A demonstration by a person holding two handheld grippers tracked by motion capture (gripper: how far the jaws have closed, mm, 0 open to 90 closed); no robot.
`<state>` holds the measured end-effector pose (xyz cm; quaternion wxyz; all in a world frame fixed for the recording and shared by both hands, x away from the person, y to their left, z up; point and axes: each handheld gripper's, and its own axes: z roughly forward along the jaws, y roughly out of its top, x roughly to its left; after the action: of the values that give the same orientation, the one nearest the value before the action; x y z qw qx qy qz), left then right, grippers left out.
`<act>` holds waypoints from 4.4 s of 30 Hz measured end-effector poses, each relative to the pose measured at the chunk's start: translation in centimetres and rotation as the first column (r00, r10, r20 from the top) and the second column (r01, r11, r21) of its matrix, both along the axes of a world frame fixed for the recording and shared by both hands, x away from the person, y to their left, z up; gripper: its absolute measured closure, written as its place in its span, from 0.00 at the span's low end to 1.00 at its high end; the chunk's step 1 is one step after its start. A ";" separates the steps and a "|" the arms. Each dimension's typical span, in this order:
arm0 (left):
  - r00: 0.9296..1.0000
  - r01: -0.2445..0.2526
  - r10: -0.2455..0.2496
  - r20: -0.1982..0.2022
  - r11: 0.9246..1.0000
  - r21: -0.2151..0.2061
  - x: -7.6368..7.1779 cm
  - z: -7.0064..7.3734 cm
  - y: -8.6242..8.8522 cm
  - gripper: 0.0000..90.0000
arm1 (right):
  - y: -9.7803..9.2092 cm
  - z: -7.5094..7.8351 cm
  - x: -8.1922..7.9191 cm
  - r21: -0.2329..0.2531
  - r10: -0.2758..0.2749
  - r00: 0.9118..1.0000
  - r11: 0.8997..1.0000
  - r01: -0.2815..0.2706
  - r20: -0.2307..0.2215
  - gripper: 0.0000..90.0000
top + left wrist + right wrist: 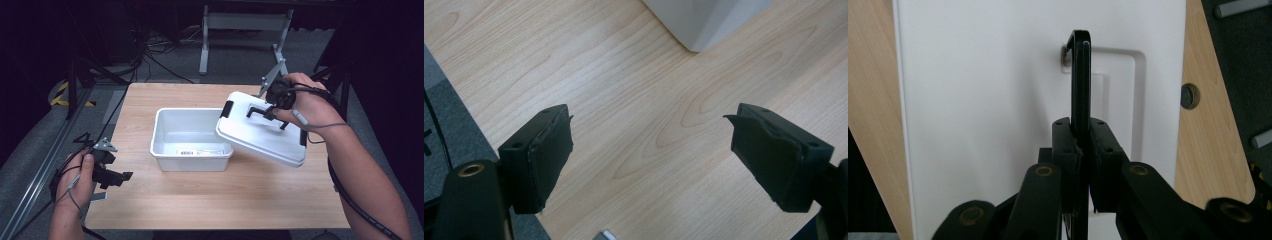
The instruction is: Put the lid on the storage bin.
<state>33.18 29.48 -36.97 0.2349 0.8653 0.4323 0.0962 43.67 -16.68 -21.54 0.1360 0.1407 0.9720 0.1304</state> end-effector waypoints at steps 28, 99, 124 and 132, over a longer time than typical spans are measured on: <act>1.000 0.014 -0.014 0.005 1.000 -0.008 0.8 0.1 -0.2 0.19 | 11.6 0.5 -0.4 -0.015 0.214 0.977 0.977 -0.214 0.013 0.94; 1.000 0.006 -0.005 0.015 0.999 -0.034 0.8 0.3 0.5 0.19 | 17.5 -4.7 2.7 0.138 0.256 0.963 0.960 -0.243 -0.086 0.68; 1.000 0.014 -0.014 0.024 1.000 -0.025 1.7 0.5 0.1 0.18 | 3.1 -0.3 0.7 0.341 0.041 0.999 0.939 -0.032 -0.018 0.63; 1.000 -0.014 0.014 0.022 0.999 -0.033 1.7 0.4 0.3 0.18 | -0.1 -0.5 0.8 0.344 -0.024 1.000 0.938 0.029 -0.020 0.60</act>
<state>34.86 29.78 -36.61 0.2531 0.8571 0.4373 0.1003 44.50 -16.79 -22.04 0.1038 0.1764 0.9332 0.2954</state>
